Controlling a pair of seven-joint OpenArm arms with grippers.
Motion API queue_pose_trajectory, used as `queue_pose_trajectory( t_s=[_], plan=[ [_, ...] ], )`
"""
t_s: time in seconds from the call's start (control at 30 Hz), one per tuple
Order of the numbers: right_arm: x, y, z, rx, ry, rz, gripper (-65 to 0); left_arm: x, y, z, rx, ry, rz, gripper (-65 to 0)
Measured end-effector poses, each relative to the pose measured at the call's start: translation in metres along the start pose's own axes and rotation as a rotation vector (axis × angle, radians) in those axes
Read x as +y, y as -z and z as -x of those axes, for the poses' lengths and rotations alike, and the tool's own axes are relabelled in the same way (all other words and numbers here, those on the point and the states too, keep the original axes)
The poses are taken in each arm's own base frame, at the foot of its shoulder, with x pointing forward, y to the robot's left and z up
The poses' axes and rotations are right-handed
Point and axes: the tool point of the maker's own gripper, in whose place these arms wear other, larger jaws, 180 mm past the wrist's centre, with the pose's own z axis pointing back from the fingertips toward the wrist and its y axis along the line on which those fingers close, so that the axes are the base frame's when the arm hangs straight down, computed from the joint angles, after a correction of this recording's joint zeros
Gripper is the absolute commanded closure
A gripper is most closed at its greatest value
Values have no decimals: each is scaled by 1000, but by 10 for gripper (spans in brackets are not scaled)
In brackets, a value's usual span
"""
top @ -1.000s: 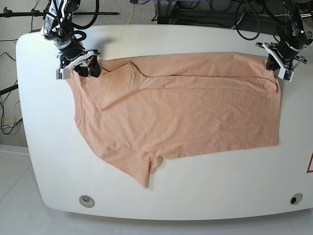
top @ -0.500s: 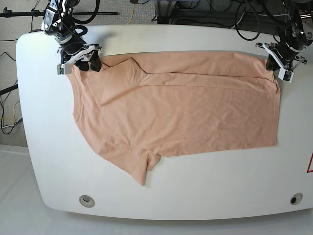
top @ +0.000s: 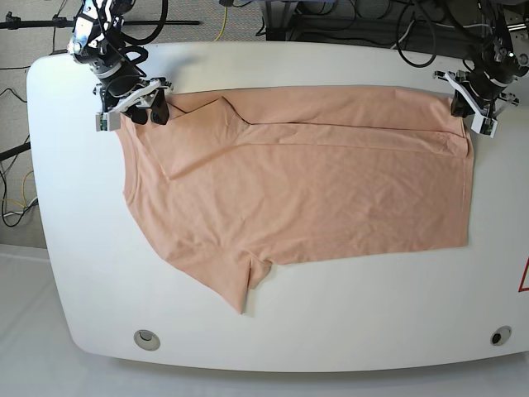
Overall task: Fold the T-shirt properly
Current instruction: 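Hold the edge with both grippers and shift it to straighten the fold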
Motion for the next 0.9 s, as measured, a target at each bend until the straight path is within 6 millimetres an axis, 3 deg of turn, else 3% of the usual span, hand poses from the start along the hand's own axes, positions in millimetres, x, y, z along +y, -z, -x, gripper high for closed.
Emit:
queue_pose_trajectory(
  t_s=[0.53, 0.9],
  plan=[
    [-9, -5, -12, -23, -13, 28, -294, 16, -8, -8, -21, -9, -48, -3],
    [-7, -2, -8, -5, -10, 20, -296, 11, -1, -20, -42, 7, -34, 0]
  ],
)
